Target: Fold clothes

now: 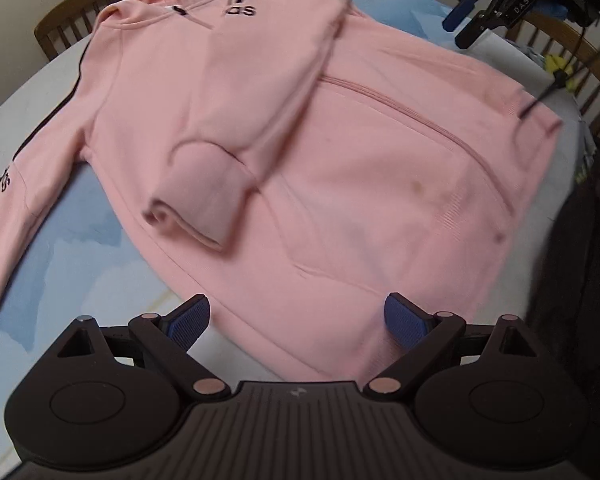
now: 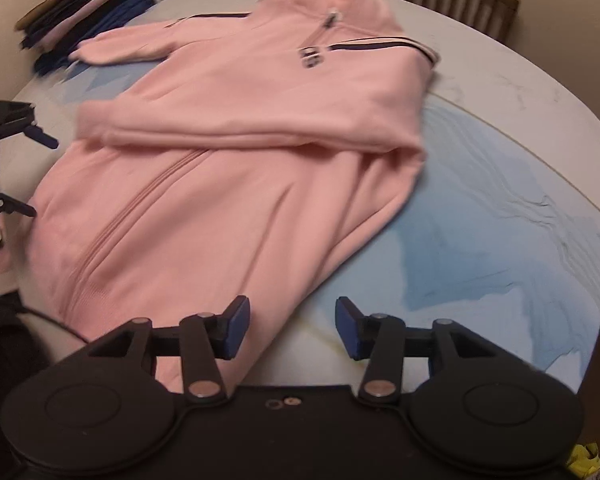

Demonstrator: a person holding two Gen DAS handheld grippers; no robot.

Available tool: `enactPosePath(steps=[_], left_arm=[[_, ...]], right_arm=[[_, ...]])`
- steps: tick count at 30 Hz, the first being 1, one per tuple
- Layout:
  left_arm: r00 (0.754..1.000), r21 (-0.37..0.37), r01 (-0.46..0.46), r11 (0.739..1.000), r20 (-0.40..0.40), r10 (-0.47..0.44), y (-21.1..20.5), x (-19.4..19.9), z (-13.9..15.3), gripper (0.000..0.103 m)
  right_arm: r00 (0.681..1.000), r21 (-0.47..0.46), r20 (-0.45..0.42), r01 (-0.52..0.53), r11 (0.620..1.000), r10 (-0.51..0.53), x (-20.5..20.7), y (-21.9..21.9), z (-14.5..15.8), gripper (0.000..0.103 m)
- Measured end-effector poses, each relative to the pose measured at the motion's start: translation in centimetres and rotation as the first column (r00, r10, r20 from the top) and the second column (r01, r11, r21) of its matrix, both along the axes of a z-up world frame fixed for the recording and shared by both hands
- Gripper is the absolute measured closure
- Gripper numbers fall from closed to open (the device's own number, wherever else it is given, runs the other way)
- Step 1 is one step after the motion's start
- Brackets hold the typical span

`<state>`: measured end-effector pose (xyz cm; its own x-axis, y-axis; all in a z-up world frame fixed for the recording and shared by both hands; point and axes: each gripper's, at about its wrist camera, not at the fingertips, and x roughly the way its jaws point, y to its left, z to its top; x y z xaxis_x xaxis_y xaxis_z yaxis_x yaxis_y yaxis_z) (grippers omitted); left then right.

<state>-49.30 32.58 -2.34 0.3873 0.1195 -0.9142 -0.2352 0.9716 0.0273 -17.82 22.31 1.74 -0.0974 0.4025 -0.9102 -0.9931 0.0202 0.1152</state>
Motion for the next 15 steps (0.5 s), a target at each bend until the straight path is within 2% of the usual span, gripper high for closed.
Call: enactPosePath(steps=[6, 9, 11, 13, 15], left_arm=[[0.992, 0.063, 0.115, 0.991, 0.035, -0.117, -4.2, -0.8, -0.2, 0.008], [0.987, 0.098, 0.144, 0.985, 0.057, -0.150, -4.9, -1.5, -0.9, 0.008], [0.983, 0.122, 0.161, 0.979, 0.071, -0.170, -5.3, -1.9, -1.2, 0.008], [0.982, 0.152, 0.155, 0.976, 0.082, -0.169, -5.4, -2.2, -1.3, 0.008], [0.982, 0.181, 0.149, 0.972, 0.092, -0.167, -5.5, -2.5, -1.3, 0.009]], right_arm=[[0.995, 0.053, -0.025, -0.095, 0.994, 0.097, -7.5, -1.2, 1.4, 0.000], [0.991, 0.051, -0.022, -0.129, 0.990, 0.130, -12.2, -0.4, 0.7, 0.000], [0.986, 0.044, -0.006, -0.168, 0.985, 0.169, -15.4, 0.3, 0.1, 0.000], [0.979, 0.044, 0.060, -0.197, 0.979, 0.194, -18.1, 0.8, -0.5, 0.000], [0.976, 0.069, 0.089, -0.206, 0.976, 0.200, -20.2, 1.5, -0.5, 0.000]])
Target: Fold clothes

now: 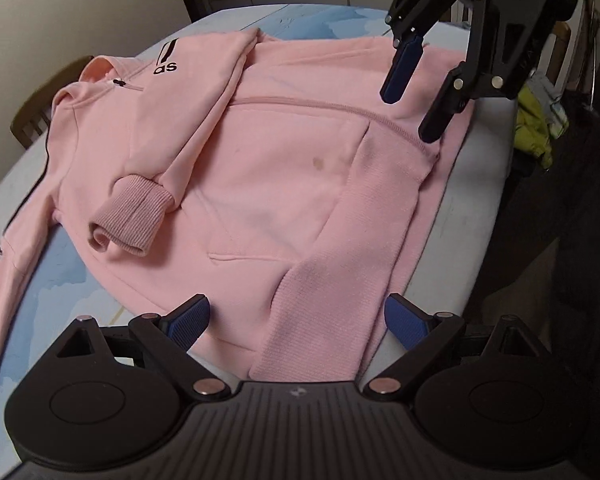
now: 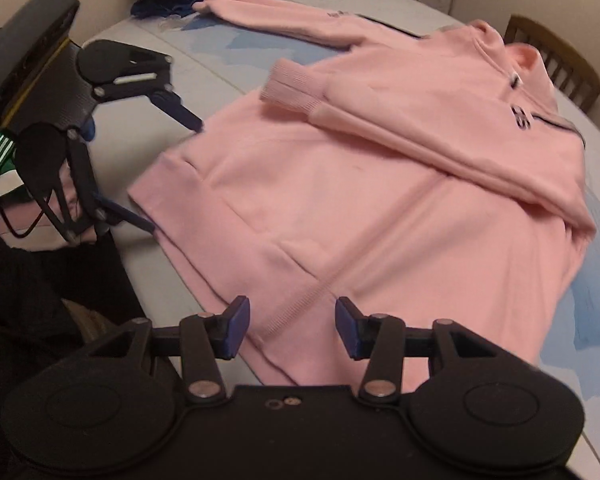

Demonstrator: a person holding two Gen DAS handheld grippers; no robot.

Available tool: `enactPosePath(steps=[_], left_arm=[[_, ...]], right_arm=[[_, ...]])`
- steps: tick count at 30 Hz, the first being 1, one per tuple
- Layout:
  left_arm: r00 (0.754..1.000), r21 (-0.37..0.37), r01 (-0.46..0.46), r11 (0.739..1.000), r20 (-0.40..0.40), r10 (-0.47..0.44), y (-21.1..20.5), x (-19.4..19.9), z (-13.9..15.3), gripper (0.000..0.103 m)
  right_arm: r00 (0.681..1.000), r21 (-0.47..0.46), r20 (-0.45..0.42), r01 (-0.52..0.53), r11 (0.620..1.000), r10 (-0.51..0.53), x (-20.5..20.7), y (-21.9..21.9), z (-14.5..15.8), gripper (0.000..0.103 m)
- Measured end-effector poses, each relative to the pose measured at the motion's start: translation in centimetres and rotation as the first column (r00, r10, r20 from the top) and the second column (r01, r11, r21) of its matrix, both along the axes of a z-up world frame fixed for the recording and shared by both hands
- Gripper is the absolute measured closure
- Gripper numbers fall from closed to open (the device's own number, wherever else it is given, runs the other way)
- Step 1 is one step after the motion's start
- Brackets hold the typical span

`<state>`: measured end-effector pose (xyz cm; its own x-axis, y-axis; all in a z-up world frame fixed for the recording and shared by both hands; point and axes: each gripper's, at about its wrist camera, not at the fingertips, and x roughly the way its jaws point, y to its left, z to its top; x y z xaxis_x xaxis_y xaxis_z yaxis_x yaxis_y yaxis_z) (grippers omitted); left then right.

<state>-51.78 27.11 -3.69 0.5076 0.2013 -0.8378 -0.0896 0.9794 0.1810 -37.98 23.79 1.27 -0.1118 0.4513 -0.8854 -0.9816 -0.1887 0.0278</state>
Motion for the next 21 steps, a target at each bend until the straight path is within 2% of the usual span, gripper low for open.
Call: enactPosePath(steps=[2, 4, 6, 7, 13, 16, 21], left_arm=[[1.000, 0.028, -0.004, 1.000, 0.016, 0.003, -0.1, -0.3, -0.1, 0.013], [0.999, 0.056, -0.008, 0.998, 0.031, 0.006, -0.1, -0.6, -0.1, 0.027], [0.999, 0.077, -0.014, 0.997, 0.046, 0.011, -0.1, -0.9, -0.1, 0.036], [0.998, 0.061, -0.024, 0.998, 0.051, 0.021, 0.1, -1.0, -0.1, 0.038], [0.994, -0.029, -0.080, 0.996, 0.077, 0.082, 1.3, -1.5, 0.0, 0.041], [0.994, -0.046, -0.077, 0.996, 0.077, 0.080, 1.5, -1.7, -0.3, 0.041], [0.993, -0.041, -0.034, 0.999, 0.110, 0.038, 0.6, -2.6, 0.4, 0.041]], right_arm=[[1.000, 0.019, 0.011, -0.020, 1.000, 0.019, -1.7, 0.7, -0.1, 0.000], [0.998, 0.025, 0.019, -0.061, 0.998, 0.060, -3.3, 1.5, -0.4, 0.000], [0.994, 0.019, 0.032, -0.106, 0.994, 0.105, -4.8, 2.3, -0.9, 0.000], [0.991, 0.023, 0.042, -0.129, 0.991, 0.128, -5.6, 2.7, -1.2, 0.000], [0.963, 0.014, 0.125, -0.242, 0.970, 0.238, -8.5, 4.2, -3.2, 0.000], [0.948, 0.022, 0.158, -0.284, 0.959, 0.277, -9.1, 4.6, -3.8, 0.000], [0.970, 0.002, 0.094, -0.224, 0.975, 0.223, -7.9, 5.8, -3.1, 0.000]])
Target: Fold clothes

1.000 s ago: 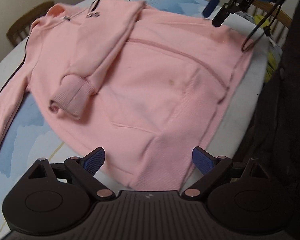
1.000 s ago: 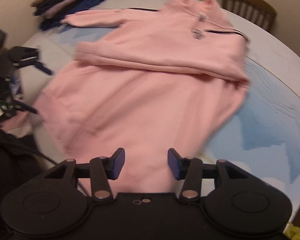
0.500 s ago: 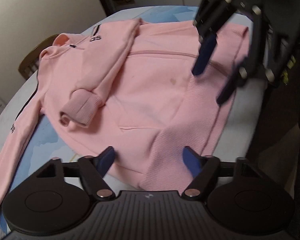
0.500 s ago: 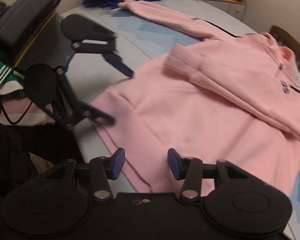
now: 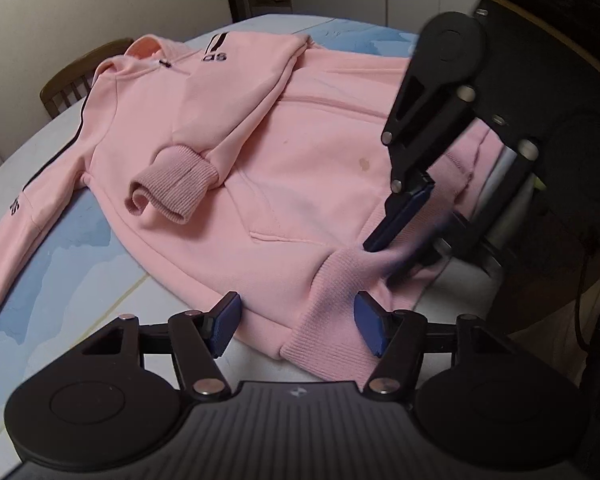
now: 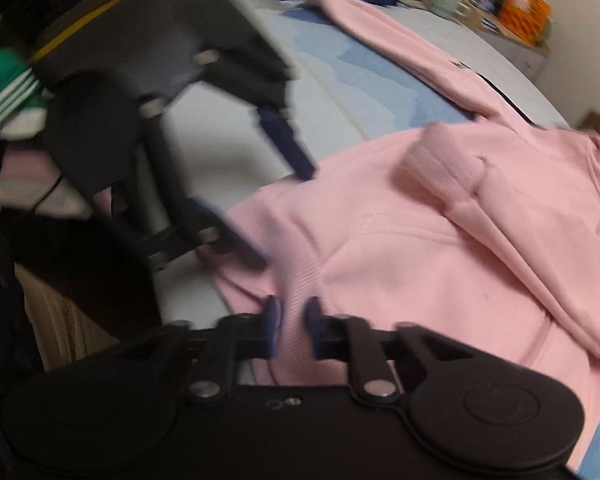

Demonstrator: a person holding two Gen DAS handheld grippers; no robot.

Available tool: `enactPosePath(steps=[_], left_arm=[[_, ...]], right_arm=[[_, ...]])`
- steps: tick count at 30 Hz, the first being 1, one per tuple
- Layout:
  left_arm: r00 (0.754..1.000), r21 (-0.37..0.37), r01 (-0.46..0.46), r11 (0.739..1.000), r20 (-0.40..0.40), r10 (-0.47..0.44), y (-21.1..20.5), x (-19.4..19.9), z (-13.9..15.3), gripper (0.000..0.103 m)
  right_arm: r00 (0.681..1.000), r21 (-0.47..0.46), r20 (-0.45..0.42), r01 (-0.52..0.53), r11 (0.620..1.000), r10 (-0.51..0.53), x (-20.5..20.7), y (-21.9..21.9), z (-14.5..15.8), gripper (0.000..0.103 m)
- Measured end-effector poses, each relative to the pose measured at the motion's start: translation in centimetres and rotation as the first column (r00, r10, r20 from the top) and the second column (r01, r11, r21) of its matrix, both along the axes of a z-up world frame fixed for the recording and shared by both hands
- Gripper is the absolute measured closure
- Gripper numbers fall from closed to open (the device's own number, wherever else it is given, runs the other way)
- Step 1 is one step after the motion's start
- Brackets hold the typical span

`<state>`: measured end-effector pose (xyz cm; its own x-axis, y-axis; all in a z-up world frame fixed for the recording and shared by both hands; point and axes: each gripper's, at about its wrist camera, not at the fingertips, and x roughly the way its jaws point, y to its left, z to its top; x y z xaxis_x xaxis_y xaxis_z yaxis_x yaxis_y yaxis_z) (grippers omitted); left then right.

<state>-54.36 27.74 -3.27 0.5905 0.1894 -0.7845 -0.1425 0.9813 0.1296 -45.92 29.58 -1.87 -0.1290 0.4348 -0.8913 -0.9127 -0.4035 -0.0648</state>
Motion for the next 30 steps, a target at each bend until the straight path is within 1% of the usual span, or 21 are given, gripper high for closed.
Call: enactPosePath(steps=[2, 4, 5, 8, 9, 11, 12, 14, 15, 16, 17, 18, 19, 22, 23, 24, 26, 30], left_arm=[[1.000, 0.009, 0.025, 1.000, 0.015, -0.026, -0.5, -0.4, 0.4, 0.036], [0.996, 0.059, 0.084, 0.995, 0.027, -0.086, -1.9, -0.4, 0.7, 0.025], [0.994, 0.090, 0.107, 0.990, 0.027, -0.110, -2.5, -0.3, 0.7, 0.023], [0.992, 0.193, 0.124, 0.973, -0.012, -0.124, -3.9, 0.7, -0.3, 0.023], [0.992, 0.227, 0.125, 0.966, -0.022, -0.124, -4.2, 1.1, -0.6, 0.023], [0.996, 0.301, 0.092, 0.949, -0.021, -0.090, -4.6, 1.8, -1.0, 0.023], [0.997, 0.320, 0.081, 0.944, -0.021, -0.078, -4.7, 2.0, -1.1, 0.023], [0.998, 0.335, 0.054, 0.941, -0.031, -0.046, -4.6, 2.4, -1.4, 0.024], [0.999, 0.336, 0.037, 0.941, -0.032, -0.027, -4.5, 2.6, -1.5, 0.031], [1.000, 0.311, 0.005, 0.950, -0.023, 0.002, -4.1, 2.5, -1.4, 0.047], [0.999, 0.278, -0.032, 0.960, -0.012, 0.036, -3.6, 2.5, -1.2, 0.053], [0.997, 0.244, -0.068, 0.967, -0.002, 0.071, -3.1, 2.4, -1.0, 0.066], [0.995, 0.213, -0.102, 0.972, 0.006, 0.103, -2.7, 2.3, -0.8, 0.074], [0.986, 0.149, -0.170, 0.974, 0.024, 0.168, -1.9, 2.0, -0.6, 0.076], [0.985, 0.144, -0.175, 0.974, 0.025, 0.173, -1.9, 2.0, -0.6, 0.076], [0.984, 0.140, -0.178, 0.974, 0.025, 0.177, -1.9, 1.9, -0.6, 0.076], [0.985, 0.146, -0.175, 0.974, 0.021, 0.174, -1.9, 1.9, -0.7, 0.076], [0.986, 0.158, -0.165, 0.973, 0.010, 0.166, -2.0, 2.2, -0.9, 0.075]], right_arm=[[0.997, -0.024, -0.068, 0.043, 0.999, -0.045, 1.2, 0.5, 0.8, 0.000], [0.991, -0.028, -0.116, 0.069, 0.997, -0.072, 2.1, 0.8, 1.6, 0.000], [0.986, -0.030, -0.140, 0.082, 0.996, -0.086, 2.5, 0.9, 2.1, 0.000], [0.970, -0.045, -0.202, 0.126, 0.991, -0.133, 3.2, 1.1, 2.5, 0.000], [0.964, -0.051, -0.222, 0.141, 0.989, -0.148, 3.4, 1.2, 2.7, 0.000], [0.948, -0.057, -0.261, 0.173, 0.983, -0.182, 3.9, 1.3, 3.0, 0.000], [0.939, -0.058, -0.279, 0.191, 0.980, -0.199, 4.0, 1.4, 3.2, 0.000], [0.933, -0.049, -0.291, 0.205, 0.977, -0.211, 4.2, 1.3, 3.5, 0.000], [0.936, -0.042, -0.283, 0.207, 0.977, -0.211, 4.1, 1.2, 3.6, 0.000], [0.939, -0.032, -0.260, 0.224, 0.974, -0.224, 4.4, 0.4, 3.7, 0.000], [0.942, -0.021, -0.238, 0.240, 0.971, -0.238, 4.7, -0.4, 3.8, 0.000], [0.944, -0.010, -0.216, 0.255, 0.967, -0.252, 4.9, -1.1, 4.0, 0.000], [0.945, 0.001, -0.193, 0.271, 0.963, -0.265, 5.2, -1.9, 4.1, 0.000], [0.943, 0.036, -0.125, 0.315, 0.948, -0.309, 6.1, -4.2, 4.5, 0.000], [0.935, 0.043, -0.081, 0.349, 0.936, -0.345, 7.1, -5.7, 4.6, 0.000], [0.917, 0.028, -0.045, 0.397, 0.917, -0.396, 8.3, -7.3, 4.4, 0.000], [0.872, 0.004, 0.028, 0.489, 0.872, -0.489, 10.6, -10.3, 4.0, 0.000], [0.794, -0.018, -0.007, 0.608, 0.794, -0.608, 12.5, -12.5, 2.6, 0.000]])
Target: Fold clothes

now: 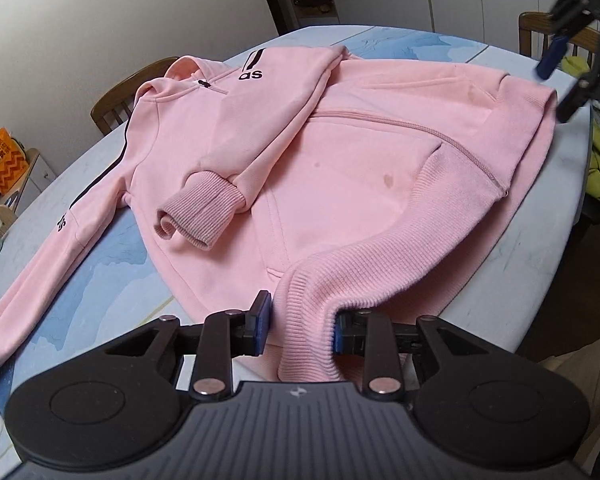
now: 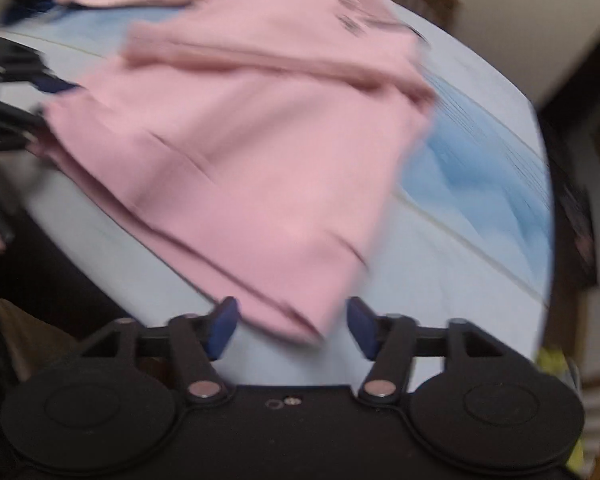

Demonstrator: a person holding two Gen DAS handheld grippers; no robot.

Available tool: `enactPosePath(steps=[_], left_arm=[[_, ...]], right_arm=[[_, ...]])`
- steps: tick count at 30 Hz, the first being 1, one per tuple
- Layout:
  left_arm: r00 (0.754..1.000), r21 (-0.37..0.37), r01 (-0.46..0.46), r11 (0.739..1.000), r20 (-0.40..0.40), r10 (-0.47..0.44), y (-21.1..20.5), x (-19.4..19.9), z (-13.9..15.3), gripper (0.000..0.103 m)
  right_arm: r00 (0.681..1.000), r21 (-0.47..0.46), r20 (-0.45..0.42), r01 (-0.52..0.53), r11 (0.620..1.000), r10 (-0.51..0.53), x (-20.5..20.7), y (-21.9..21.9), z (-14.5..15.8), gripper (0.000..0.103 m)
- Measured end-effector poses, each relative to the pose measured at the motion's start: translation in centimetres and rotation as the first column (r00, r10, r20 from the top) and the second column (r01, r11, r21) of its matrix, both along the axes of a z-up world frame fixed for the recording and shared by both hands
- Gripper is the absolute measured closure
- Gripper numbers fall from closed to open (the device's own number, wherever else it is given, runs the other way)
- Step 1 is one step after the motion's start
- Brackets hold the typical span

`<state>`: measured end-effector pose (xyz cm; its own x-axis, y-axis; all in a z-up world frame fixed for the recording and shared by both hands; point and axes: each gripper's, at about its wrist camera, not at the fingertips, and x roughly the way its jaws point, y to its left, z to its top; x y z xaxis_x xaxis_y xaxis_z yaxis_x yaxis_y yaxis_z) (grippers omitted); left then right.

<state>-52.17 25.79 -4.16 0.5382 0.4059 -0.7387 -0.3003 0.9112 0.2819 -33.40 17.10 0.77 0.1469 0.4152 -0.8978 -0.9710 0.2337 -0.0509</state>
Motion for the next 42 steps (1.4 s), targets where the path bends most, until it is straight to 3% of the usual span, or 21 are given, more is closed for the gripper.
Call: enactPosePath(steps=[5, 7, 10, 11, 13, 16, 18, 19, 20, 22, 25, 29, 30, 32, 33, 36, 38, 39, 40, 42], left_arm=[[0.999, 0.077, 0.039, 0.996, -0.025, -0.037, -1.0, 0.8, -0.3, 0.069], [0.999, 0.117, 0.048, 0.992, -0.021, -0.046, -1.5, 1.2, -0.3, 0.044], [1.000, 0.097, 0.027, 0.995, 0.001, -0.027, -1.4, 1.5, -0.1, 0.043], [1.000, 0.075, 0.012, 0.997, 0.004, -0.012, -1.2, 1.6, -0.1, 0.045], [0.999, 0.028, -0.032, 0.999, 0.013, 0.031, -0.4, 1.4, -0.1, 0.074], [0.995, 0.036, -0.085, 0.996, 0.049, 0.083, 0.2, 0.6, 0.6, 0.093], [0.989, 0.038, -0.127, 0.991, 0.087, 0.123, 0.7, -0.3, 1.8, 0.094], [0.983, 0.033, -0.157, 0.987, 0.103, 0.153, 1.2, -0.8, 2.3, 0.095], [0.977, 0.025, -0.184, 0.983, 0.114, 0.180, 1.7, -1.3, 2.8, 0.095], [0.970, -0.009, -0.220, 0.975, 0.105, 0.220, 2.4, -2.5, 3.0, 0.096], [0.967, -0.045, -0.241, 0.969, 0.078, 0.244, 2.8, -3.6, 2.8, 0.096], [0.978, -0.066, -0.208, 0.976, 0.020, 0.210, 2.0, -3.8, 1.3, 0.096], [0.980, -0.072, -0.200, 0.977, 0.006, 0.201, 1.8, -3.9, 0.9, 0.096], [0.984, -0.082, -0.176, 0.981, -0.014, 0.175, 1.5, -4.0, 0.5, 0.096], [0.987, -0.090, -0.158, 0.983, -0.020, 0.157, 1.4, -4.1, 0.5, 0.095], [0.996, -0.137, -0.087, 0.987, 0.012, 0.089, 1.6, -4.8, 1.4, 0.092], [1.000, -0.194, -0.019, 0.981, 0.016, 0.023, 2.0, -5.2, 2.3, 0.064], [1.000, -0.219, 0.015, 0.976, 0.017, -0.011, 2.1, -5.5, 2.8, 0.034], [0.999, -0.216, 0.045, 0.975, 0.025, -0.040, 1.8, -5.9, 3.3, 0.023], [0.995, -0.185, 0.099, 0.978, 0.019, -0.097, 1.2, -6.2, 4.1, 0.022]], right_arm=[[0.983, -0.003, -0.052, 0.176, 0.984, -0.176, 2.5, -2.7, -1.7, 0.000], [0.967, -0.006, -0.073, 0.245, 0.970, -0.244, 3.4, -3.7, -2.4, 0.000], [0.941, 0.037, -0.142, 0.315, 0.948, -0.307, 3.8, -3.4, -2.9, 0.000], [0.931, 0.046, -0.164, 0.337, 0.940, -0.326, 4.0, -3.5, -3.1, 0.000], [0.926, 0.050, -0.174, 0.347, 0.936, -0.334, 4.3, -3.5, -3.4, 0.000], [0.946, 0.061, -0.131, 0.305, 0.950, -0.296, 3.9, -3.9, -2.9, 0.000], [0.966, 0.074, -0.073, 0.255, 0.964, -0.250, 3.3, -4.3, -1.9, 0.000], [0.976, 0.074, -0.019, 0.217, 0.973, -0.217, 2.9, -4.3, -1.2, 0.047], [0.983, 0.072, 0.034, 0.180, 0.981, -0.183, 2.5, -4.4, -0.5, 0.060], [0.988, 0.059, 0.119, 0.093, 0.994, -0.099, 1.5, -4.5, 0.6, 0.077], [0.986, 0.006, 0.165, -0.017, 1.000, 0.015, 0.2, -4.5, 0.4, 0.080], [0.981, -0.072, 0.177, -0.062, 0.996, 0.074, -0.3, -4.5, -2.2, 0.080], [0.977, -0.090, 0.188, -0.079, 0.993, 0.095, -0.4, -4.5, -2.8, 0.071], [0.980, -0.102, 0.165, -0.098, 0.990, 0.114, -0.4, -4.4, -3.4, 0.042], [0.981, -0.100, 0.146, -0.113, 0.989, 0.127, -0.4, -4.5, -3.1, 0.003], [0.985, -0.084, 0.065, -0.152, 0.985, 0.157, 0.1, -4.8, -2.0, 0.000], [0.987, -0.079, 0.013, -0.161, 0.984, 0.162, 0.8, -5.2, -0.6, 0.000], [0.986, -0.075, -0.002, -0.164, 0.984, 0.164, 1.2, -5.4, 0.1, 0.000], [0.986, -0.070, -0.016, -0.167, 0.984, 0.166, 1.7, -5.6, 0.8, 0.000], [0.988, -0.054, -0.016, -0.157, 0.986, 0.156, 2.5, -5.7, 1.8, 0.000]])
